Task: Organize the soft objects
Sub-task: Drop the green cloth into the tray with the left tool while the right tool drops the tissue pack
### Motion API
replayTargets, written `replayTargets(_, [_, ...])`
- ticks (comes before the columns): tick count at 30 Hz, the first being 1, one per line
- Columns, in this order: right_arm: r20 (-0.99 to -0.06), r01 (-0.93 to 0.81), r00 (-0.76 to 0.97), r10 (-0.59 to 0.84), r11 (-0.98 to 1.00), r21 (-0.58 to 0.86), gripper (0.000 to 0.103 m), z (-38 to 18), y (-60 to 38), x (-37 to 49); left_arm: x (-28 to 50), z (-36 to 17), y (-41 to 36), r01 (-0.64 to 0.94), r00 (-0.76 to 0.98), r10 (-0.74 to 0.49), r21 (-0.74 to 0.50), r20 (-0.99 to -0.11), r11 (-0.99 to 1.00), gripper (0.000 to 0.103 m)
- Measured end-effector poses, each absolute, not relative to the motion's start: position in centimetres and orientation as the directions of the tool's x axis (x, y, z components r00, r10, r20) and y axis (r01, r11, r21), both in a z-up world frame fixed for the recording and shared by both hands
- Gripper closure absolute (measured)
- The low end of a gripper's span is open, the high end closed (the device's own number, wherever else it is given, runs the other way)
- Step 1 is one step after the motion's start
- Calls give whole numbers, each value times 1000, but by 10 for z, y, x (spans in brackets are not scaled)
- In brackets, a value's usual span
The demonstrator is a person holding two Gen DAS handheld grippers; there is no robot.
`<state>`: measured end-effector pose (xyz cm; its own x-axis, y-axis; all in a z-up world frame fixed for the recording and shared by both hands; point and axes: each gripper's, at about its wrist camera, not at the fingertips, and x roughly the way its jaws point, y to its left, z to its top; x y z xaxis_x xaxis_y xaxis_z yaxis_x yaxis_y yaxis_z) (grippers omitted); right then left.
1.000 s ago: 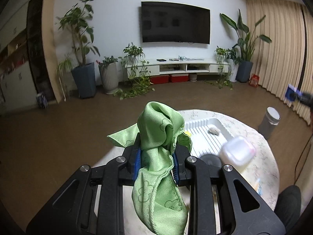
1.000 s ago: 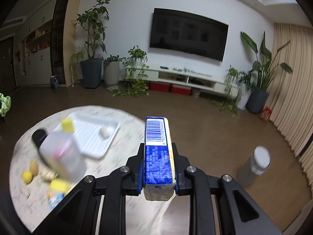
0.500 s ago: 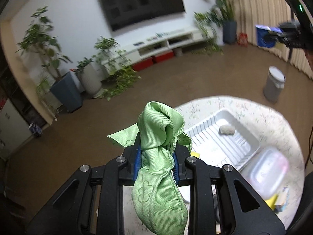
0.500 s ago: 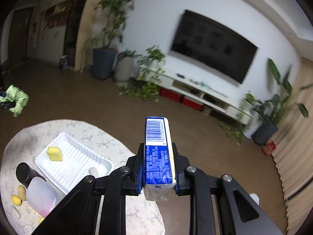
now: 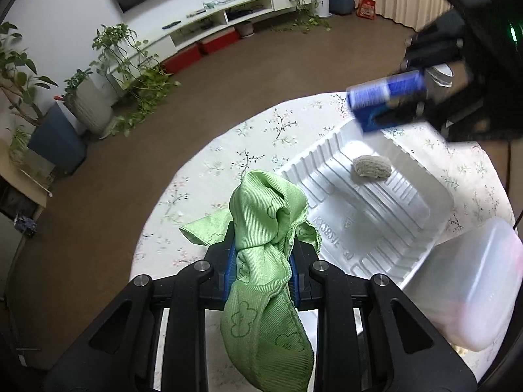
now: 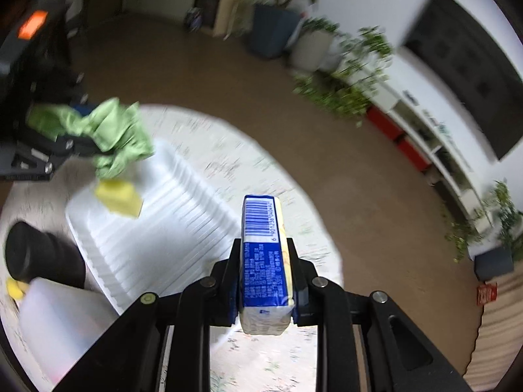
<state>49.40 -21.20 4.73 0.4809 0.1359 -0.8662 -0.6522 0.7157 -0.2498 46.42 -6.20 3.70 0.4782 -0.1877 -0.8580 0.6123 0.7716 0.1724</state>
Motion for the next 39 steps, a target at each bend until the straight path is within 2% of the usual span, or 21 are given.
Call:
replayTargets(4, [-895,-698,422,143,681,-220,78,14,-192,493,472,23,-69,632,451,-199,155,-870,759,80])
replayTargets(14, [-931,-741,345,121,644,-191,78,-29,-167,503,478,5,-75,647,403,-222,104,-888,756,77])
replayTargets(30, [-916,-737,362,173,654,-168,77,-34,-163,502,481,-22,-83,639,379,-197,102,-904,763,76])
replayTargets(33, [-918,-740,351,183,656,-152,77,-33,-164,502,482,-24,-81,627,373,-202,86,-906,774,66])
replayTargets(35, [-923,-738,337,186,661,-136,76,-36,-167,505,482,-24,-81,622,380,-202,88,-903,778,41])
replayTargets(39, [-928,-738,328,178,661,-134,76,-43,-171,504,484,-26,-78,605,389,-197,88,-900,791,31])
